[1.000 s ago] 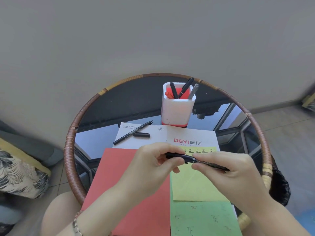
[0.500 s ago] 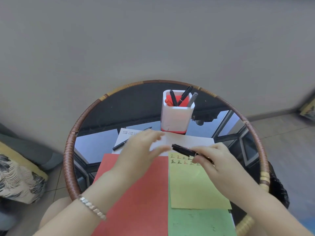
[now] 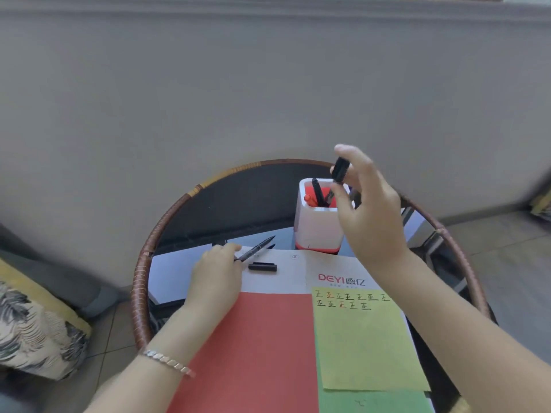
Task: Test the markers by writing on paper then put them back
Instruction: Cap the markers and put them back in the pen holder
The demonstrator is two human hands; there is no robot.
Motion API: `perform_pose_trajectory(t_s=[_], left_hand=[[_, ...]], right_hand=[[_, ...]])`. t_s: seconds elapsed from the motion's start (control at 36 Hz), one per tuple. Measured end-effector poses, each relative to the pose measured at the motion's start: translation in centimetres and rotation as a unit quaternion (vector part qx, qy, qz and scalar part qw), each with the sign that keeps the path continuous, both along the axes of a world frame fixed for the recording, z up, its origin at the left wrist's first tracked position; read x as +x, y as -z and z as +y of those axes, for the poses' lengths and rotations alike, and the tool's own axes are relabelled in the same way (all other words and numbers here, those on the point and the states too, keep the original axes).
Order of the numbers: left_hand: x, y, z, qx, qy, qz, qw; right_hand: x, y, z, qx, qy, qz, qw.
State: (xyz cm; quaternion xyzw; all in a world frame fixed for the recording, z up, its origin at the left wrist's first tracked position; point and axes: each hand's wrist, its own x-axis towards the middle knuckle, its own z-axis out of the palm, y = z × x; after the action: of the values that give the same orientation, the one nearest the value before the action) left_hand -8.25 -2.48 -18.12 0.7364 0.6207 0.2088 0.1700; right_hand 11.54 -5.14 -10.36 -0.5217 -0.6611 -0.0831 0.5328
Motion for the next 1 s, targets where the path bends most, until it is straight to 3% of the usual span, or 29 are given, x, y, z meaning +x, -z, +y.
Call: perform_pose_trajectory(t_s=[0.17,0.28,0.36,0.42,0.5,0.67,0.78,0.89,1.0], left_hand=[[-1.1,-1.4,-1.4,-0.021,-0.036,-0.154,0.987],[-2.0,-2.0,-2.7,-0.045,-0.051,-0.223,0.972],[-2.7,-2.2,-3.7,-0.044,-0.058,-0.267,0.961],[-3.2,-2.4,-4.3,-0.044,-0.060,-0.290,0.954],[-3.7,-2.2,-4.9,-0.046,-0.064,-0.303,0.950],[-4.0,-2.0,-6.0,-0.054,-0.063,-0.316,0.945],[-3.7,-1.8,-6.1,-0.057,-0.057,-0.327,0.941],[-3.1,-1.8,-6.1,-0.064,-0.046,-0.334,0.939],[-2.0,-2.1,-6.4,-0.069,-0.030,-0.351,0.933]], right_hand=[[0.8,2.6,0.4,-0.030,0.114,-0.095,0.989],[0.6,2.6,-0.2,-0.021,0.120,-0.101,0.987],[-0.7,2.8,-1.1,-0.024,0.063,-0.098,0.993],[-2.0,3.3,-1.6,-0.113,-0.003,-0.117,0.987],[-4.1,4.9,-1.6,-0.314,-0.065,-0.135,0.937],[-6.5,7.5,0.8,-0.396,-0.051,-0.191,0.897],[-6.6,8.0,1.3,-0.392,-0.040,-0.202,0.897],[-5.7,7.2,0.1,-0.349,-0.060,-0.044,0.934],[-3.7,5.7,-2.3,-0.327,-0.073,0.130,0.933]])
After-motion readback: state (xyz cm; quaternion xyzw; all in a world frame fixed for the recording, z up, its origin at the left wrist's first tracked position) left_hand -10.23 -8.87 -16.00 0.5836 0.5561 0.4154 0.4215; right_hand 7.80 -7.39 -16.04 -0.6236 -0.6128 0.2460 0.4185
